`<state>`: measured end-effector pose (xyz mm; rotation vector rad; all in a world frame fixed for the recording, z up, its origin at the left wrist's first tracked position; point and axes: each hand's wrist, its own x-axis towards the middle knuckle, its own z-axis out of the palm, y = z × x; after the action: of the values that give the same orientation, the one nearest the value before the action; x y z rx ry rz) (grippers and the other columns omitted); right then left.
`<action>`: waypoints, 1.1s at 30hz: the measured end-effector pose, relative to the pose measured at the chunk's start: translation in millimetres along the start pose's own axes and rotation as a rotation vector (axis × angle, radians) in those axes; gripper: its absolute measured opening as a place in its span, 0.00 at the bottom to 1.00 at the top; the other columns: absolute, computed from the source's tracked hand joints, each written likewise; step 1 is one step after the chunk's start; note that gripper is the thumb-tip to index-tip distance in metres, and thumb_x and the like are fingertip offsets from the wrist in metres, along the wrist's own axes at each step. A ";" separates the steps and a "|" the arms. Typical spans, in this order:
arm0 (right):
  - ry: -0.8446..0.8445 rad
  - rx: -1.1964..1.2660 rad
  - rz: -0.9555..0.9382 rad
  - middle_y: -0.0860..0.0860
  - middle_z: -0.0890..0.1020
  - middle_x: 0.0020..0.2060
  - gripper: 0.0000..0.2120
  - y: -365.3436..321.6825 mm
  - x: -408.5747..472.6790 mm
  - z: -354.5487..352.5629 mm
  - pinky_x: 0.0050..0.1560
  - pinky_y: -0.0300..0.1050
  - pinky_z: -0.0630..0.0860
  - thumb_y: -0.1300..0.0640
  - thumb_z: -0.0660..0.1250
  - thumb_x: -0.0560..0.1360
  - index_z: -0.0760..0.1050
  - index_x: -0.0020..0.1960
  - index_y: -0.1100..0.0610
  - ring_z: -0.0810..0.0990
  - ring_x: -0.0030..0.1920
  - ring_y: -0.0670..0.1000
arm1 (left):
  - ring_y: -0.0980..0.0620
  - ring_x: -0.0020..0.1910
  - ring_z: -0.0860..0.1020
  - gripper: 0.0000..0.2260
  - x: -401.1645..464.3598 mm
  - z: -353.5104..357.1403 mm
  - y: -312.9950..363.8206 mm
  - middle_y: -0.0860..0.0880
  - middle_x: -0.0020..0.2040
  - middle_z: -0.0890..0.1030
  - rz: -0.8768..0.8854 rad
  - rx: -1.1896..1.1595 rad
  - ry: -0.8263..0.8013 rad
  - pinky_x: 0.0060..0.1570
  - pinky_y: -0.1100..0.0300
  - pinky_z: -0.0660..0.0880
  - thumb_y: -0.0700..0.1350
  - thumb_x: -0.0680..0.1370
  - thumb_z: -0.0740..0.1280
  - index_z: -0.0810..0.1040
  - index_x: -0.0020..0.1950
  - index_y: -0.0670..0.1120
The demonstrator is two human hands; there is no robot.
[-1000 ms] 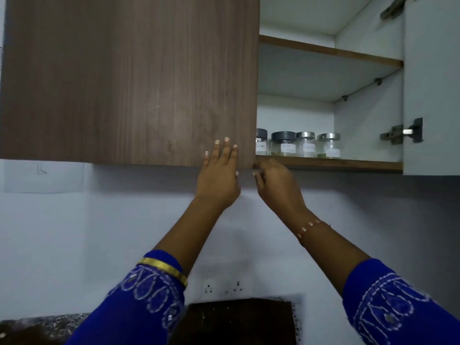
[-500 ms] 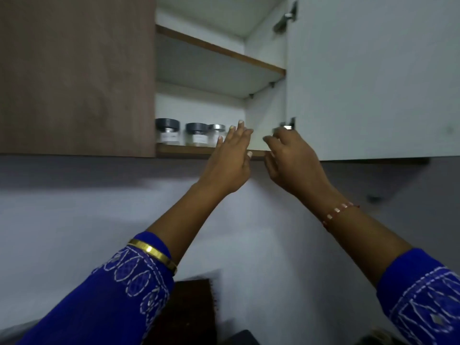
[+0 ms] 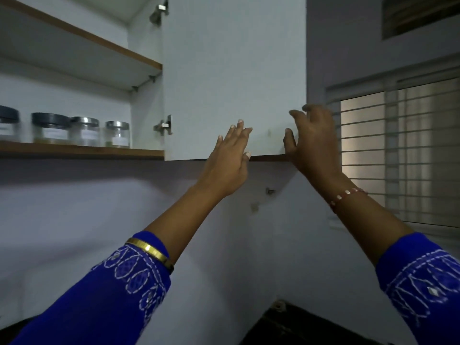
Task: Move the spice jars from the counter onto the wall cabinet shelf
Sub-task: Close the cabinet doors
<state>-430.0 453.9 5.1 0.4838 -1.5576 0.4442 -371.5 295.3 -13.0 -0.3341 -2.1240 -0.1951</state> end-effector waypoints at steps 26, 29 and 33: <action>0.172 1.082 0.280 0.48 0.77 0.40 0.15 -17.5 -20.4 53.4 0.32 0.28 0.72 0.50 0.61 0.75 0.72 0.54 0.60 0.78 0.37 0.45 | 0.52 0.76 0.54 0.28 81.9 13.5 62.2 0.47 0.77 0.55 -0.003 -0.061 0.323 0.72 0.63 0.52 0.51 0.78 0.54 0.52 0.76 0.44; 0.232 1.151 0.276 0.47 0.76 0.39 0.13 -45.0 -20.7 44.9 0.32 0.27 0.71 0.53 0.60 0.75 0.72 0.53 0.61 0.77 0.36 0.45 | 0.51 0.76 0.55 0.31 69.7 -6.9 57.8 0.46 0.77 0.57 -0.018 -0.064 0.374 0.72 0.62 0.54 0.52 0.77 0.58 0.51 0.76 0.43; 0.250 1.240 0.263 0.48 0.77 0.40 0.13 -81.7 -22.3 32.0 0.34 0.29 0.73 0.53 0.60 0.74 0.71 0.53 0.62 0.79 0.38 0.47 | 0.50 0.75 0.59 0.35 56.8 -37.0 49.4 0.46 0.76 0.59 -0.062 -0.090 0.387 0.73 0.53 0.61 0.51 0.75 0.65 0.51 0.76 0.44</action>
<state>-410.5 369.0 -19.7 1.0994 -0.9480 1.6267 -356.0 341.5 55.3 -0.2593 -1.7473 -0.3618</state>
